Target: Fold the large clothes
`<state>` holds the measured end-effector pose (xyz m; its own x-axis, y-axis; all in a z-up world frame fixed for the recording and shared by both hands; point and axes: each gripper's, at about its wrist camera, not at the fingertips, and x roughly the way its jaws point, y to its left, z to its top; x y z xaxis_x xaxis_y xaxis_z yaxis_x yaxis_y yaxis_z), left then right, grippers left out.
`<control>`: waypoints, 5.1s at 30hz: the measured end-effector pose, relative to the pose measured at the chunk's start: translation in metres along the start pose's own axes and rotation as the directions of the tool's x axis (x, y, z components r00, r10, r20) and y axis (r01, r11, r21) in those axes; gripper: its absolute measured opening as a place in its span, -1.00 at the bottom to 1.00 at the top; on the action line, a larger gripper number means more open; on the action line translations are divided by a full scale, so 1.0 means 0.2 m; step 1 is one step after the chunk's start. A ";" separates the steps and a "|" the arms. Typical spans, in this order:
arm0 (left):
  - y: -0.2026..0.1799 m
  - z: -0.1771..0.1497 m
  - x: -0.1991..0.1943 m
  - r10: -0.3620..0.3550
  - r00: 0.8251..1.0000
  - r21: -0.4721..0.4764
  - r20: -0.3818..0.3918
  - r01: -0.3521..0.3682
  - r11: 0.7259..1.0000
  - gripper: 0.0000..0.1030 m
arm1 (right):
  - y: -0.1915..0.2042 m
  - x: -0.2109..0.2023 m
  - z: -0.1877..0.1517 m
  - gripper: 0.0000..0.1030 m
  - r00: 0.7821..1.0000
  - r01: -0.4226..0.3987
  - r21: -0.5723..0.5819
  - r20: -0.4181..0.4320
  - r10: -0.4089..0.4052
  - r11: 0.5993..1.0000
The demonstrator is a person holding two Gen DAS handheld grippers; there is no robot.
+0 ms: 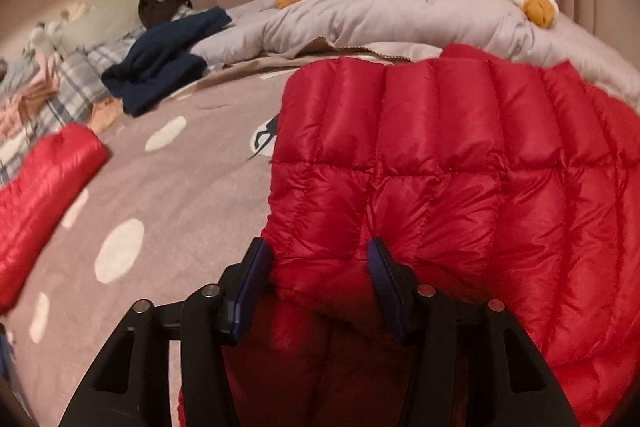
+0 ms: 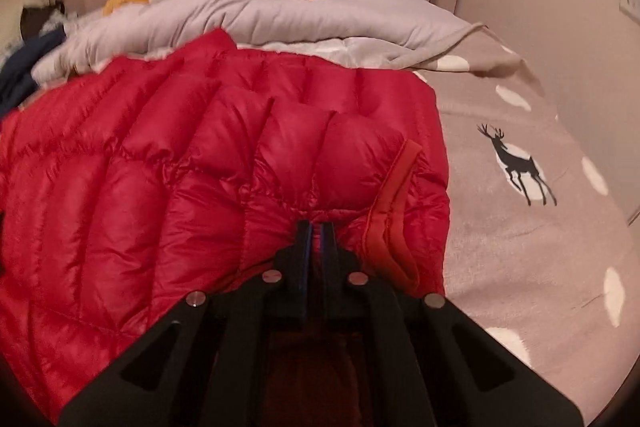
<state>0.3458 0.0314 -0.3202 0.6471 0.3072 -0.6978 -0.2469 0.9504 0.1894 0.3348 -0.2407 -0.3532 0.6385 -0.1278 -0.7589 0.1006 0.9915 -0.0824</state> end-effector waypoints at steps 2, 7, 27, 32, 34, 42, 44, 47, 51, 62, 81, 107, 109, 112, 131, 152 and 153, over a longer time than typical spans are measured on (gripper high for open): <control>-0.01 0.00 0.02 0.002 1.000 0.007 -0.007 -0.002 1.000 0.02 | 0.02 0.01 0.00 -0.95 1.000 0.021 -0.021 0.005 -0.021 1.000; 0.01 0.02 0.02 -0.007 1.000 0.005 -0.020 0.007 1.000 0.02 | -0.04 -0.05 0.01 -0.92 1.000 -0.015 0.022 0.013 0.014 1.000; 0.64 -0.32 -0.93 -0.125 0.952 -0.219 0.278 0.190 0.957 0.98 | -0.47 -1.10 -0.48 0.34 0.974 -0.106 0.280 0.222 0.043 0.954; 0.76 -0.56 -0.83 -0.173 0.965 -0.354 0.195 0.234 0.906 0.98 | -0.54 -1.10 -0.68 0.34 0.981 -0.111 0.363 0.191 0.042 0.925; 0.80 -0.64 -0.79 -0.194 0.968 -0.399 0.158 0.243 0.884 0.97 | -0.56 -1.08 -0.77 0.34 0.985 -0.096 0.386 0.170 0.032 0.918; 0.79 -0.90 -0.71 -0.313 0.948 -0.538 0.054 0.292 0.791 0.97 | -0.59 -0.96 -1.08 0.37 0.987 -0.163 0.534 0.086 0.139 0.830; 0.74 -0.91 -0.72 -0.333 0.941 -0.524 0.055 0.312 0.793 0.97 | -0.54 -0.96 -1.08 0.37 0.988 -0.153 0.520 0.092 0.123 0.840; 0.71 -0.92 -0.72 -0.420 0.904 -0.545 0.078 0.391 0.741 0.97 | -0.47 -0.97 -1.06 0.37 0.964 -0.264 0.516 0.123 0.235 0.815; 0.63 -0.91 -0.71 -0.528 0.845 -0.540 0.084 0.484 0.688 0.97 | -0.39 -0.92 -1.08 0.41 0.919 -0.380 0.585 0.147 0.367 0.717; 0.40 -0.87 -0.71 -0.769 0.630 -0.554 0.110 0.681 0.479 0.97 | -0.31 -0.91 -1.09 0.54 0.823 -0.514 0.674 0.213 0.526 0.532; 0.39 -0.88 -0.68 -0.684 0.723 -0.543 0.094 0.613 0.574 0.60 | -0.16 -0.91 -1.08 0.51 0.750 -0.588 0.667 0.238 0.618 0.457; 0.34 -0.83 -0.75 -0.395 0.909 -0.332 0.130 0.415 0.847 -0.64 | -0.17 -0.84 -0.98 -0.80 0.909 -0.411 0.537 0.178 0.378 0.737; 0.36 -0.81 -0.86 -0.377 0.904 -0.286 0.203 0.422 0.860 -0.64 | -0.20 -0.90 -0.96 -0.81 0.899 -0.435 0.519 0.213 0.382 0.735; 0.43 -0.78 -1.02 -0.375 0.883 -0.243 0.283 0.444 0.862 -0.66 | -0.29 -1.02 -0.91 -0.81 0.862 -0.506 0.528 0.296 0.411 0.682; 0.62 -0.62 -1.69 -0.412 0.801 -0.143 0.435 0.513 0.846 -0.66 | -0.45 -1.84 -0.74 -0.76 0.806 -0.543 0.331 0.463 0.369 0.771; 0.36 -0.17 -1.18 -0.480 0.837 -0.238 0.262 0.538 0.809 -0.66 | -0.45 -1.36 -0.23 -0.70 0.887 -0.444 0.285 0.272 0.372 0.850; 0.33 -0.15 -1.13 -0.469 0.854 -0.230 0.223 0.514 0.826 -0.66 | -0.45 -1.32 -0.23 -0.69 0.893 -0.441 0.310 0.250 0.376 0.842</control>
<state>0.1615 0.0234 -0.1718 0.8296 -0.1726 -0.5309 -0.0371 0.9319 -0.3609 0.1228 -0.2948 -0.1754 0.7981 0.2524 -0.5471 0.0396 0.8841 0.4657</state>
